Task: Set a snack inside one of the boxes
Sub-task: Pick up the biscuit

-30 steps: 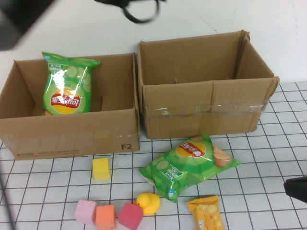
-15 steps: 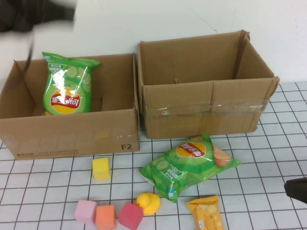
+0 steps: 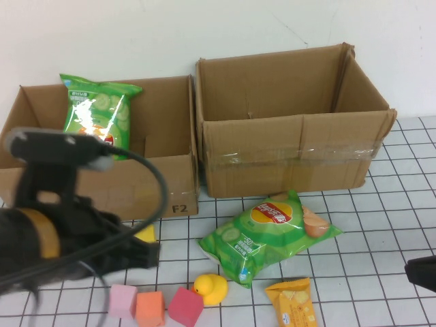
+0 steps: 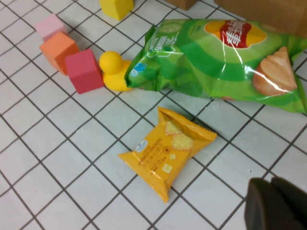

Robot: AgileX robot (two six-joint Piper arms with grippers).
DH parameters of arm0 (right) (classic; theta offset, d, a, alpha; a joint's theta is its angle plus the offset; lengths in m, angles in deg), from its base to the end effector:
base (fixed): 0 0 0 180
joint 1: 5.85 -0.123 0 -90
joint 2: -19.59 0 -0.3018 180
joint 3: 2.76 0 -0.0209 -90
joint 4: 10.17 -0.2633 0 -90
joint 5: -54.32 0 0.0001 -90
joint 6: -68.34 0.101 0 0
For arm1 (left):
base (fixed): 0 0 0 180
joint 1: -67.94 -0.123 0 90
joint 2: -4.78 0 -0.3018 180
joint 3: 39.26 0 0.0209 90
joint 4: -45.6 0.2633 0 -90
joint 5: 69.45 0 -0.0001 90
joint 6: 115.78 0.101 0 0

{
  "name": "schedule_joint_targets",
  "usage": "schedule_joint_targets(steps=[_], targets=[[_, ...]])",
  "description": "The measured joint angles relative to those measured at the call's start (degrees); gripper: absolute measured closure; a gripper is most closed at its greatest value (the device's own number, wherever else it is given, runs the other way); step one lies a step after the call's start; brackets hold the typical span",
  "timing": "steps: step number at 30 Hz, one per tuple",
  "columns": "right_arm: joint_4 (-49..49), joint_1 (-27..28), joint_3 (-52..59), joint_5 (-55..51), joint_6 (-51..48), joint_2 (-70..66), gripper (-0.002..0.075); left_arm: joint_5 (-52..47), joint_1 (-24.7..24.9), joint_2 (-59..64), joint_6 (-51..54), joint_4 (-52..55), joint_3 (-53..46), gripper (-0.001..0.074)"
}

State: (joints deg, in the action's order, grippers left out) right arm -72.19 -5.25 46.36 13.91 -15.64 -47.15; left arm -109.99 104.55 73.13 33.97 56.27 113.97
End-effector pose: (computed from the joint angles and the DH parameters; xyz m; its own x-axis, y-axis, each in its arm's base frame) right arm 0.1832 0.0560 0.2430 -0.4647 -0.3912 -0.7944 -0.6871 0.7252 0.0448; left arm 0.1866 -0.1235 0.3297 -0.7246 0.0730 -0.6853 0.2712 0.9443 -0.1862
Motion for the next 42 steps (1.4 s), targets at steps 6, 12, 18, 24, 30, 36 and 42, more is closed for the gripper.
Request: schedule_joint_targets(steps=[6, 12, 18, 24, 30, 36, 42], targets=[[0.8, 0.0, 0.0, 0.0, 0.0, 0.0, 0.0727, 2.5, 0.0, 4.8, 0.0, -2.2, -1.1, 0.0736], [6.8, 0.0, -2.2, -1.1, 5.6, -1.4, 0.0677, 3.9, 0.0, 5.9, -0.8, -0.4, -1.2, 0.0736], [18.2, -3.5, -7.4, -1.6, 17.5, -6.2, 0.0648, 6.1, 0.0, -0.2, -6.2, 7.9, -3.8, 0.0736], [29.5, -13.8, -14.3, -1.3, 31.6, -12.6, 0.0643, 6.1, 0.0, -10.0, -7.0, 10.1, -10.3, 0.0736], [40.9, -26.9, -22.9, -3.0, 46.4, -21.5, 0.0579, 6.1, 0.0, -16.1, -7.0, 10.7, -16.3, 0.0736], [50.9, -34.1, -29.5, -0.3, 74.3, -31.9, 0.0358, 5.8, 0.0, -16.9, -7.0, 12.1, -17.6, 0.0736], [54.8, -34.2, -33.6, 1.4, 87.7, -39.0, 0.0193, 5.7, 0.0, -16.9, -7.0, 13.5, -17.6, 0.0736]])
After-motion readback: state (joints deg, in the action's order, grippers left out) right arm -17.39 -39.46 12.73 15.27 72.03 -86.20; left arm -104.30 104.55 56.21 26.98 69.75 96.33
